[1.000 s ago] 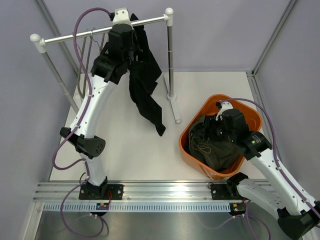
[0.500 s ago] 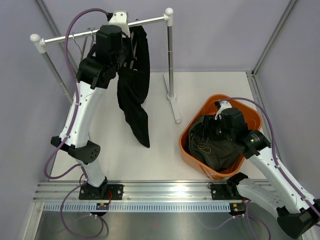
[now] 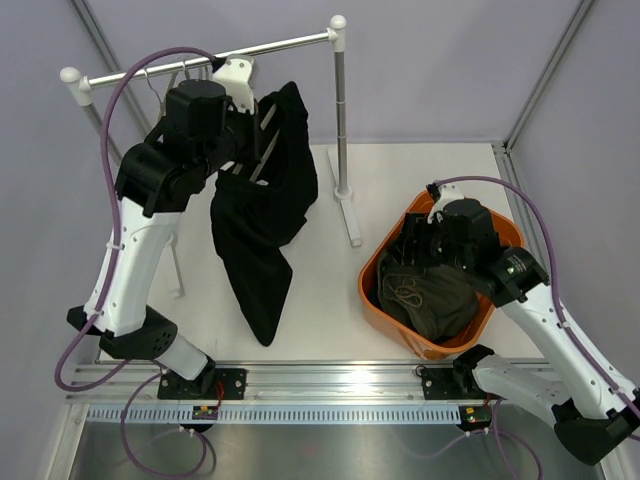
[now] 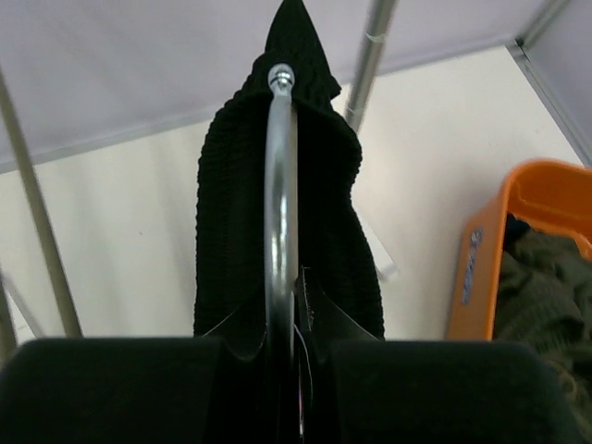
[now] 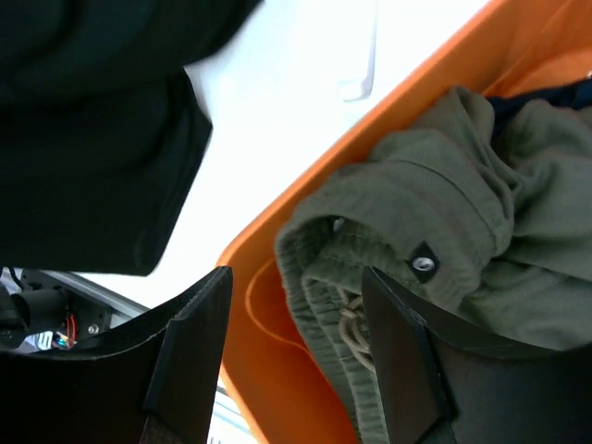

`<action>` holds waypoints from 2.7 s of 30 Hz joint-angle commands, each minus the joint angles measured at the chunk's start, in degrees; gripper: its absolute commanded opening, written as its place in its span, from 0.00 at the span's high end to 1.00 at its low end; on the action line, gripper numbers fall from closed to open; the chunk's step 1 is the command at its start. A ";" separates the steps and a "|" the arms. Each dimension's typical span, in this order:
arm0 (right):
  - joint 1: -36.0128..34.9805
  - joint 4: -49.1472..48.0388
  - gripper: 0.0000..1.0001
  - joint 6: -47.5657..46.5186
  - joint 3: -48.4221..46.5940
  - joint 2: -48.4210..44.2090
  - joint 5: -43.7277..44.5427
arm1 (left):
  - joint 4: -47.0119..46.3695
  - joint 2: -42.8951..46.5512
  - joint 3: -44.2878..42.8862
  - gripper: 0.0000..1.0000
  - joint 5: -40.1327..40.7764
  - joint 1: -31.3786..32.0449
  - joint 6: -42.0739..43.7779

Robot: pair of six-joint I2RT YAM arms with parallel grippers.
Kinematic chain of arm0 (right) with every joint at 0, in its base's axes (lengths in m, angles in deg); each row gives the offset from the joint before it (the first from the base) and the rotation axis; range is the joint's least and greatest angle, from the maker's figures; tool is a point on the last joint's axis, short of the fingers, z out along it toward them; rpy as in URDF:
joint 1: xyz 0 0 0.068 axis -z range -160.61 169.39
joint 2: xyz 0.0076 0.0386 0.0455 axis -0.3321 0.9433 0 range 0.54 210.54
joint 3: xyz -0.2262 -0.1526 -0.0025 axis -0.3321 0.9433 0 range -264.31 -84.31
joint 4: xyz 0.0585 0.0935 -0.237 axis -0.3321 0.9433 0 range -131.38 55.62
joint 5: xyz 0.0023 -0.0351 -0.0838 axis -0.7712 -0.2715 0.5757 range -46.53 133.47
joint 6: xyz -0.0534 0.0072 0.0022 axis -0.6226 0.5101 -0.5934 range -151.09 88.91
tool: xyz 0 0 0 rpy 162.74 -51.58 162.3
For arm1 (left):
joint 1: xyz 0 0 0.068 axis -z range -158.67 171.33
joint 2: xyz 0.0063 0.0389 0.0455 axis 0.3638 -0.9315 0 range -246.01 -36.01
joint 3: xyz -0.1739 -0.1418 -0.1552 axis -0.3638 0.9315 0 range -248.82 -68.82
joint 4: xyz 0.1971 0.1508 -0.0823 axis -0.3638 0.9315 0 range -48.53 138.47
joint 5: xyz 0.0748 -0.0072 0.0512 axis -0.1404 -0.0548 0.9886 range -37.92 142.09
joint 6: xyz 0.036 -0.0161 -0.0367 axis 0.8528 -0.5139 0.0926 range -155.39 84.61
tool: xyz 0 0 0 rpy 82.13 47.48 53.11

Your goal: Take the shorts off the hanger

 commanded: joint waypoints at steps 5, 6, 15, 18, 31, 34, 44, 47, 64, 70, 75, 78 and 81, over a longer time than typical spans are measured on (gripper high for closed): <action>-11.01 1.89 0.34 0.00 -13.31 6.02 8.57 | -1.48 9.56 11.85 1.00 -1.76 7.73 1.00; -13.20 2.41 0.33 0.00 -16.11 7.50 10.24 | -1.66 11.49 13.53 1.00 -1.32 9.04 0.65; -20.51 3.12 0.33 0.17 -30.02 16.20 14.65 | -5.87 19.15 31.37 1.00 -3.95 14.50 -1.02; -21.92 2.16 0.32 0.35 -31.86 18.93 15.00 | -7.19 20.55 33.75 1.00 -6.23 15.82 -1.37; -23.33 -0.40 0.31 0.17 -34.85 27.20 14.65 | -7.63 21.88 36.75 1.00 -8.52 19.77 -1.64; -23.42 0.04 0.31 -0.26 -36.00 28.78 15.26 | -7.54 21.96 36.92 1.00 -9.40 20.39 -1.64; -23.50 0.83 0.32 0.09 -36.35 26.68 16.32 | -5.35 21.62 36.05 1.00 -6.77 21.27 -0.94; -24.12 1.19 0.32 0.35 -36.35 25.80 16.06 | -5.09 21.35 35.96 1.00 -5.37 21.27 -0.67; -27.99 0.75 0.30 0.44 -35.47 27.11 17.38 | -4.03 19.33 32.53 1.00 -5.10 21.27 -0.58; -27.99 0.83 0.30 0.18 -36.88 30.72 18.52 | -3.59 18.98 31.48 1.00 -5.54 21.27 -0.50; -27.99 1.01 0.33 0.26 -36.70 31.25 21.15 | -2.98 19.06 31.30 1.00 -5.45 21.18 -0.32; -27.99 1.45 0.47 0.18 -36.61 30.72 23.52 | -2.36 19.24 31.39 1.00 -5.36 21.27 -0.23; -27.99 2.15 0.67 -0.26 -37.66 30.11 26.07 | -2.10 19.42 31.74 1.00 -5.54 21.27 -0.14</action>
